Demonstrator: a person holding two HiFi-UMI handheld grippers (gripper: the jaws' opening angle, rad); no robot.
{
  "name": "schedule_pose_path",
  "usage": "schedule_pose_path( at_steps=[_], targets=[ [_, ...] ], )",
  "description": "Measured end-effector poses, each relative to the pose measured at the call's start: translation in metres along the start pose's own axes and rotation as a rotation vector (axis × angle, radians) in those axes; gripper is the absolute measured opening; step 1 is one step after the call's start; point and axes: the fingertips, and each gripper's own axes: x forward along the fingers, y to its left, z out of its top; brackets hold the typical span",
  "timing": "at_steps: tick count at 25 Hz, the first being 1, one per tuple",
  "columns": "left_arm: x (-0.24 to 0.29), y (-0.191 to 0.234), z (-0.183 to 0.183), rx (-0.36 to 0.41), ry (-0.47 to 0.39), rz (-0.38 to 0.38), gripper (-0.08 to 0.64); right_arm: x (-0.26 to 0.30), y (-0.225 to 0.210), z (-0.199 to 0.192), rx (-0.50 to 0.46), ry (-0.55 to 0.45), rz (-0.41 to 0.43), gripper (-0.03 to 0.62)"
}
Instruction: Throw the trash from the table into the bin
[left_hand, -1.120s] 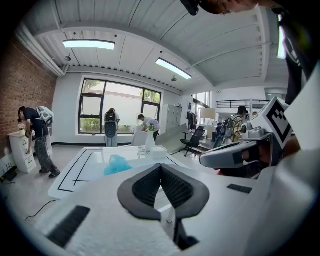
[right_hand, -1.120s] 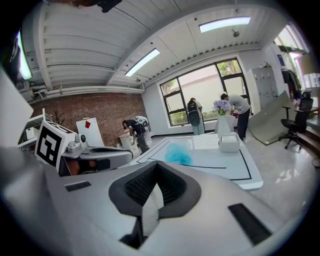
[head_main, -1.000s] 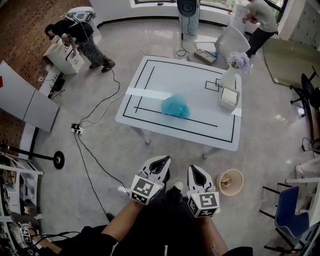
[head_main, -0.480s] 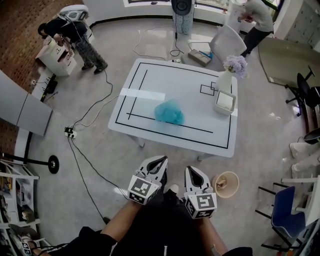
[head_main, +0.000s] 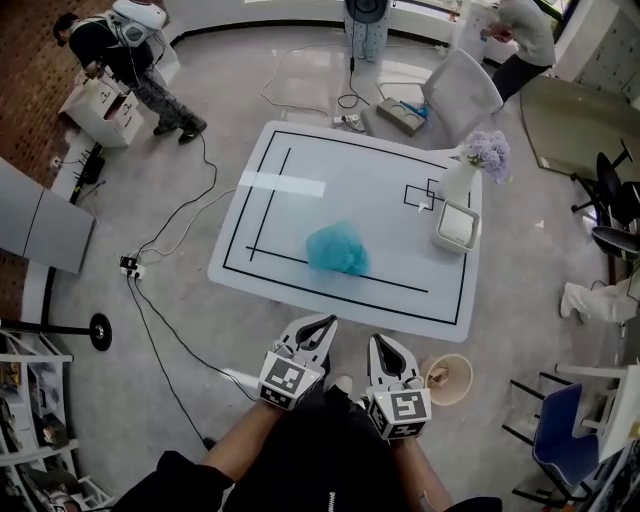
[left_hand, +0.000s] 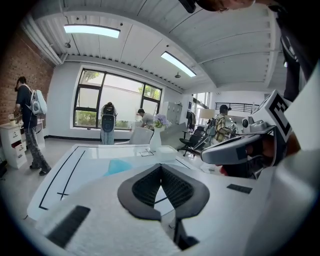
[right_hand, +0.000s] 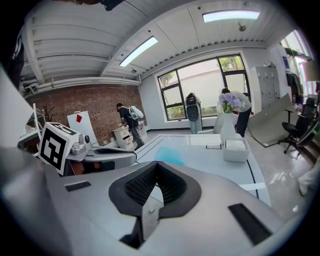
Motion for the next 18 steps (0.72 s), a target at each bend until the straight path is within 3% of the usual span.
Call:
schedule_pose_path(
  at_steps=[18],
  targets=[
    [0.075,0.106,0.006,0.046,0.065,-0.072,0.006,0.096,-0.024,0.045,0.041,0.022,-0.091,0.009]
  ],
)
